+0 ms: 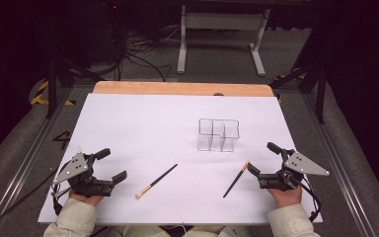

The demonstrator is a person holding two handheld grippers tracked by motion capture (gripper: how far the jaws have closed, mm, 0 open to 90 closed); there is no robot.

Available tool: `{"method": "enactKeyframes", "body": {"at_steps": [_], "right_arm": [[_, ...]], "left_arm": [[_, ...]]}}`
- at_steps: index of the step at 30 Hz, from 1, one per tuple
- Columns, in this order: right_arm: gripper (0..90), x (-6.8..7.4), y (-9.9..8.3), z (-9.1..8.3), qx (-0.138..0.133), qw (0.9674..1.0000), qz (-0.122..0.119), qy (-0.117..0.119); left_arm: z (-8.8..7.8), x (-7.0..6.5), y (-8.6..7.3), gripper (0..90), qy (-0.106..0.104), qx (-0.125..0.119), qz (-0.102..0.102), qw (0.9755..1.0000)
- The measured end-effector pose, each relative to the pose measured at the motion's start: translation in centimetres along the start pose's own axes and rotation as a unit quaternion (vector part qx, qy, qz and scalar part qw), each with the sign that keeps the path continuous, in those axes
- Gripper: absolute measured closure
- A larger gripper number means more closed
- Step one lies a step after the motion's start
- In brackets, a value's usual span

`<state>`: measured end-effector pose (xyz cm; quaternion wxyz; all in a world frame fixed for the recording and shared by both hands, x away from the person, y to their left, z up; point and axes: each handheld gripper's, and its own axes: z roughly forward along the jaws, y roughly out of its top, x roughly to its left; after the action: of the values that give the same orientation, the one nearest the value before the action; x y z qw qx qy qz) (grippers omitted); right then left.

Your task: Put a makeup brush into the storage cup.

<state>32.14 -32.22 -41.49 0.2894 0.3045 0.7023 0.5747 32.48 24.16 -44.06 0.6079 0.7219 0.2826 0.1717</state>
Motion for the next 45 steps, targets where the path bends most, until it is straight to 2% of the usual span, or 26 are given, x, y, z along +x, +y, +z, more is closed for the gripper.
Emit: {"method": "enactKeyframes", "body": {"at_steps": [4, 13, 23, 28, 34, 39, 44, 45], "right_arm": [[0.0, -0.1, 0.1, -0.1, -0.004, 1.0, -0.001, -0.002], [0.0, -0.1, 0.1, -0.1, -0.006, 1.0, 0.004, -0.003], [0.0, 0.1, 0.6, 0.2, -0.003, 0.9999, 0.007, 0.01], [0.0, 0.8, 1.6, 0.7, 0.009, 0.9997, 0.0, 0.024], [0.1, 1.8, 2.8, 2.4, 0.023, 0.9981, -0.002, 0.057], [0.0, 2.9, 3.8, 3.7, 0.026, 0.9967, -0.005, 0.077], [0.0, 4.1, 5.1, 4.9, 0.034, 0.995, -0.012, 0.093], [0.0, 4.3, 5.3, 5.2, 0.038, 0.9946, -0.007, 0.096]], "left_arm": [[0.0, -0.3, 0.1, 0.5, 0.002, 0.002, 0.006, 1.0], [0.1, -0.2, 0.1, 0.4, 0.001, 0.005, 0.005, 1.0], [0.1, -0.3, 0.2, 0.7, 0.001, 0.006, 0.002, 1.0], [0.0, -0.4, 0.2, 0.8, 0.001, 0.003, -0.005, 1.0], [0.1, -0.3, 0.2, 0.8, -0.004, 0.005, -0.006, 1.0], [0.2, -0.5, 0.4, 1.1, -0.008, 0.008, 0.001, 0.9999], [0.2, -0.3, 0.3, 1.1, -0.009, 0.005, -0.006, 0.9999], [0.3, -0.3, 0.3, 1.2, -0.011, 0.005, -0.006, 0.9999]]}}
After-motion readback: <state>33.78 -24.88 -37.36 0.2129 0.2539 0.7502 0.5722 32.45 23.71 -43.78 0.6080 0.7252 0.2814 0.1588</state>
